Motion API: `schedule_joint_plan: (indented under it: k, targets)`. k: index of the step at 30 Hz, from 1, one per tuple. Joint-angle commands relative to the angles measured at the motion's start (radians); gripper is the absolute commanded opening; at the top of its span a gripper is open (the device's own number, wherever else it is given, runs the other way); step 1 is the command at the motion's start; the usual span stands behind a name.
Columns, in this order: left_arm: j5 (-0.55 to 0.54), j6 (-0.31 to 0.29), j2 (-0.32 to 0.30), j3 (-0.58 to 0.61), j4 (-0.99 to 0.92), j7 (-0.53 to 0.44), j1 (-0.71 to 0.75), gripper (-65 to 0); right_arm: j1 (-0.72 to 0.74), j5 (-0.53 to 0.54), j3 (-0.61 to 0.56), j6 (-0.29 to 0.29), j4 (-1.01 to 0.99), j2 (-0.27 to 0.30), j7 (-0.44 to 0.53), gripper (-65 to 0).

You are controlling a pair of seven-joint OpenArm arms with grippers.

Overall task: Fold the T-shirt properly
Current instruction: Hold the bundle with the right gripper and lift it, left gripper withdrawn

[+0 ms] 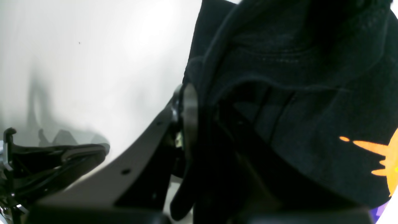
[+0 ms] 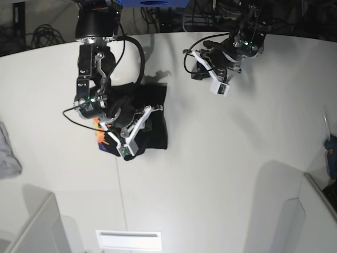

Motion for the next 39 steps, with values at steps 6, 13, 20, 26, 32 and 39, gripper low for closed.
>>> schedule_joint_plan:
  k: [6,13,20,26,32,39]
  targets:
    - [-0.013,-0.005,-0.03,-0.011,0.111,-0.016,0.072,-65.0,0.019,0.015,-0.001,0.002,0.015,0.0,0.023,-42.3]
    - [-0.013,-0.005,-0.047,-0.093,0.132,-0.016,0.15,-65.0,0.019,0.015,-0.003,0.002,0.016,-0.003,0.023,-37.1]
    - [-0.014,-0.01,-0.048,-0.159,0.134,-0.016,0.17,-65.0,0.034,0.015,-0.003,0.002,-0.004,-0.006,0.023,-37.2]
    - [-0.014,-0.01,-0.045,-0.16,0.134,-0.016,0.17,-65.0,0.062,0.02,-0.004,0.002,-0.074,-0.006,0.054,-37.2]
    - [-0.014,-0.01,-0.048,-0.162,0.134,-0.016,0.166,-65.0,0.062,0.018,-0.127,-0.005,-0.074,-0.008,0.064,-37.2]
    - [-0.014,-0.01,-0.05,-0.162,0.134,-0.016,0.163,-65.0,0.08,0.021,-0.271,-0.07,-0.03,-0.003,0.064,-37.2]
